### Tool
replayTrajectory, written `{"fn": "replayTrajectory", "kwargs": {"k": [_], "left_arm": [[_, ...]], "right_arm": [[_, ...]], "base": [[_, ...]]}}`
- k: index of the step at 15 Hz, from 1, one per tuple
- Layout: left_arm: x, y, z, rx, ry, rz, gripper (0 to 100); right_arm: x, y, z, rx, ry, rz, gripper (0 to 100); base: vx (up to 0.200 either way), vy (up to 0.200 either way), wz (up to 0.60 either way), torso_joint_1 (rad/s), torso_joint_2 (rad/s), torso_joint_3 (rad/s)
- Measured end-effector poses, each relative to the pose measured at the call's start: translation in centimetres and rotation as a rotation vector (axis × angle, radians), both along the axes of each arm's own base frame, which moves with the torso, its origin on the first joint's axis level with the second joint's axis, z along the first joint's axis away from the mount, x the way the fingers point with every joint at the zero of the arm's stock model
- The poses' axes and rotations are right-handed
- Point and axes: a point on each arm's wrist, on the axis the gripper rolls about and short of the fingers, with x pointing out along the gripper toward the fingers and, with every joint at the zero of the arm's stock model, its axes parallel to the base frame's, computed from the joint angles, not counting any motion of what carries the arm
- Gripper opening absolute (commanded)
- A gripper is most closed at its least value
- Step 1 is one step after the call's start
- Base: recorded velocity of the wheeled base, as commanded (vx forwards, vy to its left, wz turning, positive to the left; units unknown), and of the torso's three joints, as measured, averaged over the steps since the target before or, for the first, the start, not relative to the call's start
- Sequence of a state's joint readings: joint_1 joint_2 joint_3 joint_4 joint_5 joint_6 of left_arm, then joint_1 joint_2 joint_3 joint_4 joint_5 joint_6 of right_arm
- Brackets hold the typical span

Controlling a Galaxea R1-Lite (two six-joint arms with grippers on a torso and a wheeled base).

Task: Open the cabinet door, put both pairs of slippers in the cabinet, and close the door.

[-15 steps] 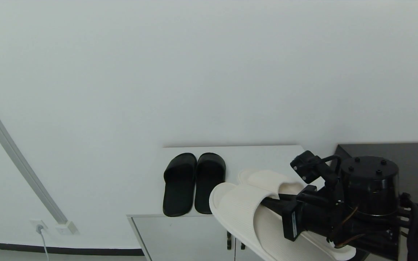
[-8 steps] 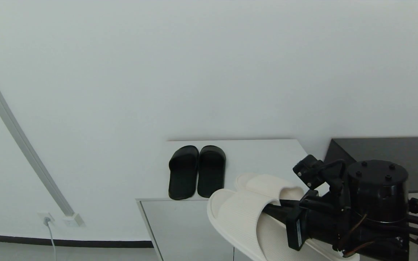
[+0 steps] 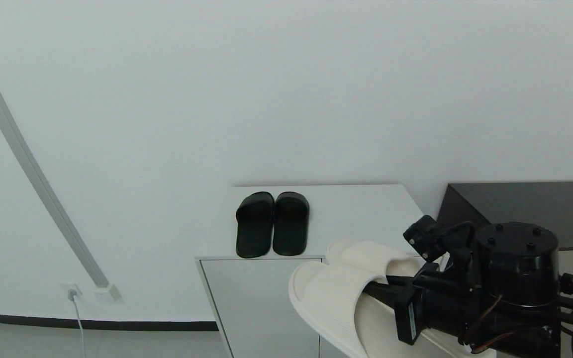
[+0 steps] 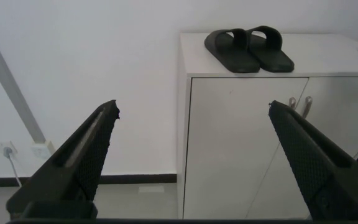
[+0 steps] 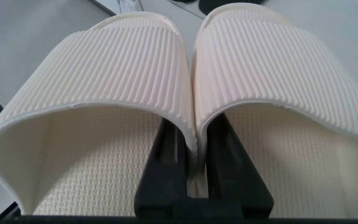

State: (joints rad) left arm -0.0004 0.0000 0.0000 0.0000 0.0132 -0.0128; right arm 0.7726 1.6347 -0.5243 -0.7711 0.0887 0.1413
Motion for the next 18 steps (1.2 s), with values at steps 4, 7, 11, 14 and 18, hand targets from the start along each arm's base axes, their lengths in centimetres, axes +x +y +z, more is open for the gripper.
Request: {"fn": "replayTrajectory", "kwargs": {"k": [4, 7, 11, 14, 18], "left_arm": [[0.0, 0.0, 0.0, 0.001, 0.0, 0.0, 100], [0.0, 0.0, 0.0, 0.001, 0.0, 0.0, 100], [0.0, 0.0, 0.0, 0.001, 0.0, 0.0, 100], [0.0, 0.0, 0.0, 0.001, 0.0, 0.0, 100], [0.0, 0.0, 0.0, 0.001, 0.0, 0.0, 100]], "right_arm": [[0.03, -0.04, -0.38, -0.016, 0.002, 0.001, 0], [-0.03, -0.05, -0.48, -0.02, 0.005, 0.003, 0], [-0.05, -0.03, -0.62, -0.039, -0.01, 0.014, 0], [-0.15, 0.05, -0.64, -0.039, -0.01, 0.018, 0], [-0.31, -0.06, -0.93, -0.048, -0.002, 0.019, 0]], "base": [[0.0, 0.0, 0.0, -0.054, 0.13, 0.07], [0.0, 0.0, 0.0, -0.149, 0.35, 0.196], [0.0, 0.0, 0.0, -0.167, 0.38, 0.213], [0.0, 0.0, 0.0, -0.198, 0.47, 0.269], [0.0, 0.0, 0.0, -0.231, 0.56, 0.32]]}}
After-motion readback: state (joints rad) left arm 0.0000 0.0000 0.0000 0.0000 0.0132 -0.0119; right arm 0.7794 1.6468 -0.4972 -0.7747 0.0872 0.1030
